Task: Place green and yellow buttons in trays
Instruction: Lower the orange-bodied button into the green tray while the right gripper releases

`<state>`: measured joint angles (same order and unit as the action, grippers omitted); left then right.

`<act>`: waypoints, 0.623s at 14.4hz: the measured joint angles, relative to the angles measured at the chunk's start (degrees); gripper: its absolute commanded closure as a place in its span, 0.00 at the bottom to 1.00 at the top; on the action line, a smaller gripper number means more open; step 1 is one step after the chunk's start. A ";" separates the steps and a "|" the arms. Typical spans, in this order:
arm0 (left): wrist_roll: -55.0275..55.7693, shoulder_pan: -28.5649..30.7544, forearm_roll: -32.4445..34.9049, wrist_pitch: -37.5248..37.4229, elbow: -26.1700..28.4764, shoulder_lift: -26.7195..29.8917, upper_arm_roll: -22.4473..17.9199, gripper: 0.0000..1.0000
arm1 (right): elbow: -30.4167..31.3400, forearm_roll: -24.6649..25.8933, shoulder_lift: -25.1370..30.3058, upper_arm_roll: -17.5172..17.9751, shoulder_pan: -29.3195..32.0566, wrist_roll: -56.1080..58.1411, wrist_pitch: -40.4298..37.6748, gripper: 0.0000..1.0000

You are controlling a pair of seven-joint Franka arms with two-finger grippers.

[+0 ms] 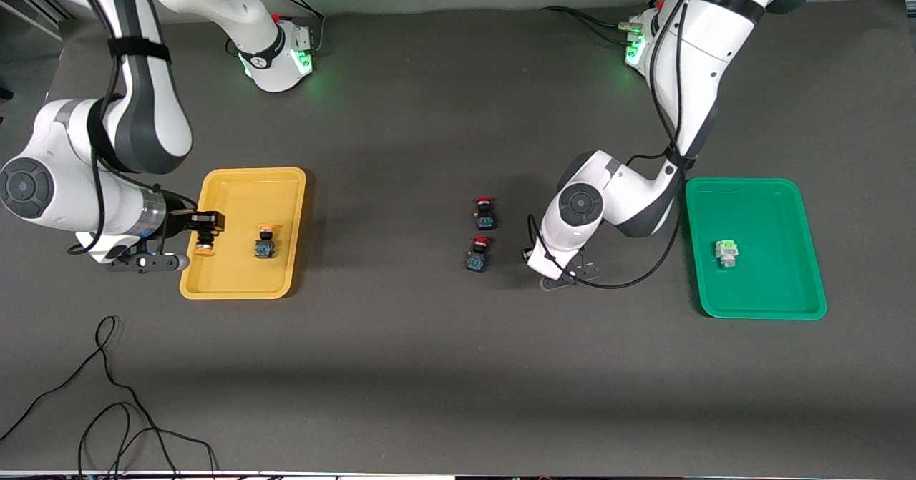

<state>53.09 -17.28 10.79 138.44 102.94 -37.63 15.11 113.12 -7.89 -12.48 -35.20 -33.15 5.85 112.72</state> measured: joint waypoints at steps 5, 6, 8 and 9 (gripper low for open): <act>-5.67 1.23 0.23 -10.26 -0.30 7.15 -0.67 1.00 | 13.11 0.00 -1.89 -0.96 -0.08 5.38 19.59 1.00; -10.17 3.11 0.22 -13.13 -0.32 9.42 -0.87 1.00 | 14.00 0.00 -2.84 -0.95 -0.11 5.89 21.69 1.00; -22.05 9.77 0.15 -17.10 -0.28 13.00 -1.09 1.00 | 15.02 0.00 -4.84 -0.94 -0.15 7.39 25.41 1.00; -28.26 13.67 -0.02 -18.22 -0.26 14.12 -1.13 1.00 | 15.37 0.00 -5.88 -0.94 -0.14 8.14 27.02 1.00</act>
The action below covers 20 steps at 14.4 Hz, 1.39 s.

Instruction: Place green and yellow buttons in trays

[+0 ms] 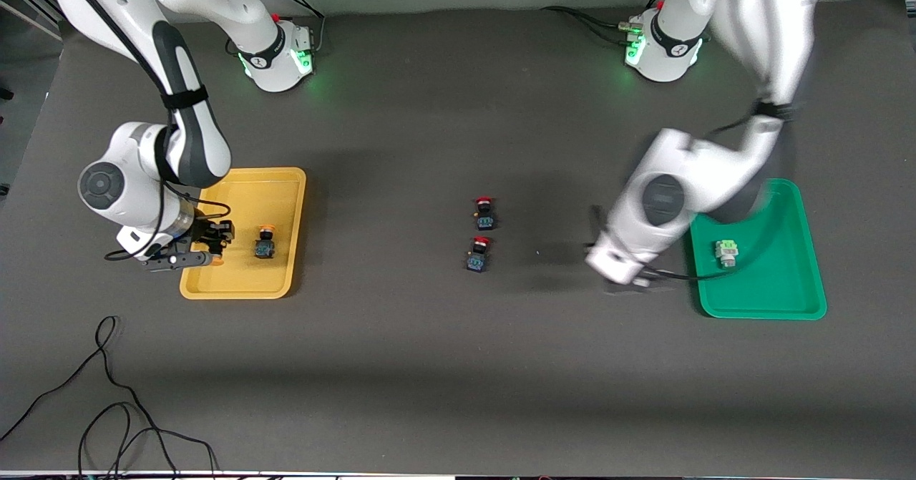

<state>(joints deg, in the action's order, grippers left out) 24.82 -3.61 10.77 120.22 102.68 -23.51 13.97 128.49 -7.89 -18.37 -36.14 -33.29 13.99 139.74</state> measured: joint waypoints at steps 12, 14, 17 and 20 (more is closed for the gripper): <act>-40.62 26.56 -0.34 2.10 0.90 -2.55 -0.29 1.00 | 1.24 -11.17 -7.13 0.45 -0.15 9.41 6.38 0.42; -42.72 28.19 -0.24 4.75 1.34 -5.73 -0.33 1.00 | 1.17 -11.25 -7.14 0.46 -0.20 9.41 6.38 0.14; -45.61 30.93 -0.23 7.72 1.43 -9.29 -0.36 1.00 | 0.56 -11.45 -6.91 0.47 -0.40 9.41 5.97 0.24; -46.08 31.97 -0.23 7.91 1.43 -10.06 -0.36 0.21 | -3.79 -11.99 -5.10 0.19 -0.52 8.94 -2.41 0.24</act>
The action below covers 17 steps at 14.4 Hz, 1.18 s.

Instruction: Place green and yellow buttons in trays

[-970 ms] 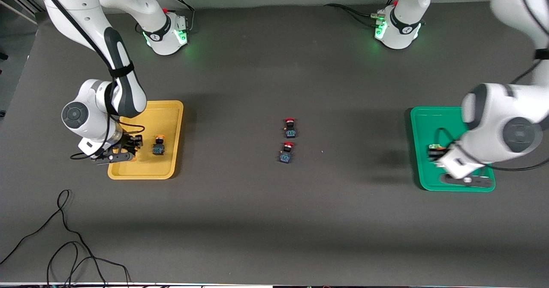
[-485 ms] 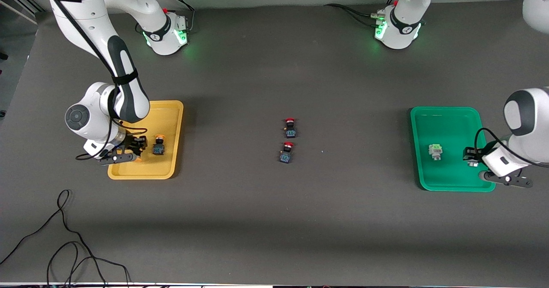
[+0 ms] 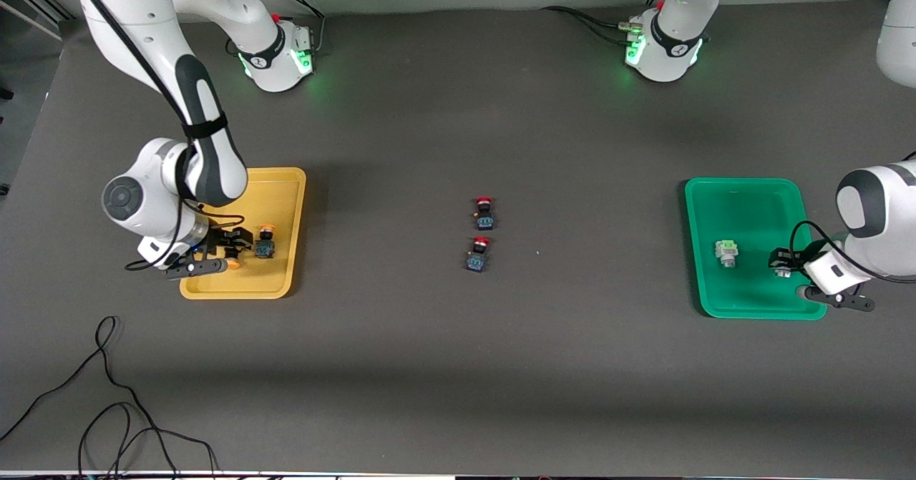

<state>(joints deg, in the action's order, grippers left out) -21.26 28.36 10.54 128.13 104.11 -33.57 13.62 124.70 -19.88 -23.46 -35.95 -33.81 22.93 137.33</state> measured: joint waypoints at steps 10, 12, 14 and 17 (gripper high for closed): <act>0.00 0.26 -0.18 -2.52 -1.68 2.37 0.71 0.01 | -23.24 6.43 9.58 -4.10 -0.49 -13.04 -36.15 0.17; 0.01 0.00 -1.58 -8.60 -3.43 6.27 1.93 0.01 | -30.56 7.52 10.03 -4.20 -0.48 -15.12 -43.85 0.11; 0.03 -0.54 -3.56 -14.76 -5.27 10.37 3.32 0.01 | -37.13 8.98 10.09 -5.05 -0.44 -16.05 -50.35 0.00; 0.11 -1.11 -4.26 -19.24 -6.85 14.80 5.89 0.01 | -44.49 9.65 10.15 -7.30 -0.31 -16.08 -57.67 0.00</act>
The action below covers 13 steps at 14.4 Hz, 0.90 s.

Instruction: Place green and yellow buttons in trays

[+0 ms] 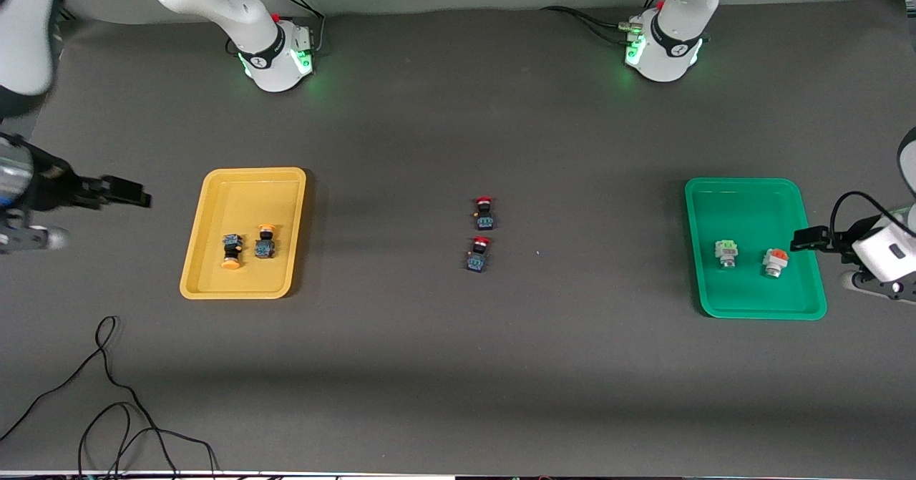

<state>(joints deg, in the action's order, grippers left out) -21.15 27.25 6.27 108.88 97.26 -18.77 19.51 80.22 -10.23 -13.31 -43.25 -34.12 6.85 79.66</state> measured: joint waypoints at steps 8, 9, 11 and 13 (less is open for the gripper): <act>9.74 -1.24 -0.28 -10.49 -3.17 7.78 8.59 0.01 | -4.90 2.36 -0.33 -0.70 0.05 -0.03 -3.34 0.00; 11.06 -2.46 -0.29 -11.16 -3.62 8.64 8.76 0.01 | -4.90 2.38 -0.37 -0.77 0.05 -0.03 -3.35 0.00; 14.62 -5.60 -0.40 -13.04 -4.14 10.04 8.47 0.00 | -4.90 2.39 -0.38 -0.83 0.05 -0.03 -3.54 0.00; 16.66 -13.15 -0.80 -13.74 -4.49 10.67 3.05 0.00 | -4.90 2.39 -0.38 -0.83 0.04 -0.03 -4.43 0.00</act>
<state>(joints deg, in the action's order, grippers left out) -4.49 14.10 5.47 95.15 92.77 -8.10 22.56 75.32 -7.84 -13.69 -44.08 -34.09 6.82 75.22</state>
